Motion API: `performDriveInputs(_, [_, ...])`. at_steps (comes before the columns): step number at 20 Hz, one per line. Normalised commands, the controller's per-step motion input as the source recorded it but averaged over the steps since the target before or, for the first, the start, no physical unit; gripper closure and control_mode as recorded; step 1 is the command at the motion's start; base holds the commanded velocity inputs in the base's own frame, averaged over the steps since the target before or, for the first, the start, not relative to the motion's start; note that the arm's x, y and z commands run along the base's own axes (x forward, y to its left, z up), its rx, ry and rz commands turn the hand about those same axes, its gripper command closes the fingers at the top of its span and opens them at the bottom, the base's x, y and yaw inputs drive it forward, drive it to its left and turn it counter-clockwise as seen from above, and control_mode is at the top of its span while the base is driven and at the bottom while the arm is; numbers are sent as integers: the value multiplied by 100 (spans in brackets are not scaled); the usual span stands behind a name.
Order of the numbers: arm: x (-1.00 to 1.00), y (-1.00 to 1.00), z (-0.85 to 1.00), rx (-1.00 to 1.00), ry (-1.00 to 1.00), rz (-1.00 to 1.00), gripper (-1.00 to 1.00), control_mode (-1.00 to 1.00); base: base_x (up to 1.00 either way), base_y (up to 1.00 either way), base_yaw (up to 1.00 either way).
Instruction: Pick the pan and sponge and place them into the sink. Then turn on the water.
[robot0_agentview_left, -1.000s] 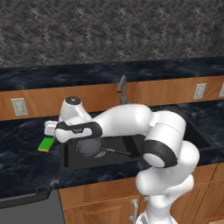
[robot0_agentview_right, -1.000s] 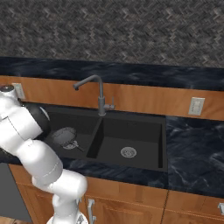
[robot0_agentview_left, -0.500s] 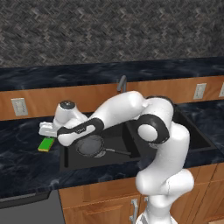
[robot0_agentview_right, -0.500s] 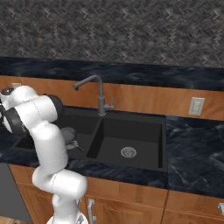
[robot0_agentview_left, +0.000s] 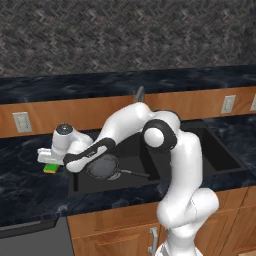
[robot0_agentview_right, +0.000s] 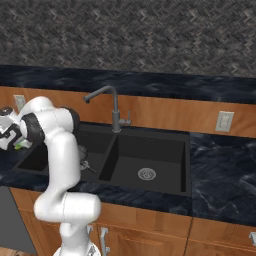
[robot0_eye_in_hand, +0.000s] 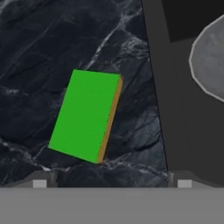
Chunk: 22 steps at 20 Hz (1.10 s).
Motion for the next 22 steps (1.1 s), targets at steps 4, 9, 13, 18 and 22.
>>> performDriveInputs(4, [28,28,-18,-7,3,-2,-100,-100,0,0,0])
performDriveInputs(9, [29,21,-20,-7,2,-3,-100,-100,0,0,0])
performDriveInputs(13, [32,10,-18,-6,1,-3,-100,-100,0,0,0])
performDriveInputs(18, [38,1,-17,-5,1,-3,-100,-100,0,0,0])
performDriveInputs(22, [40,0,-27,-4,1,-4,-100,-100,0,0,0])
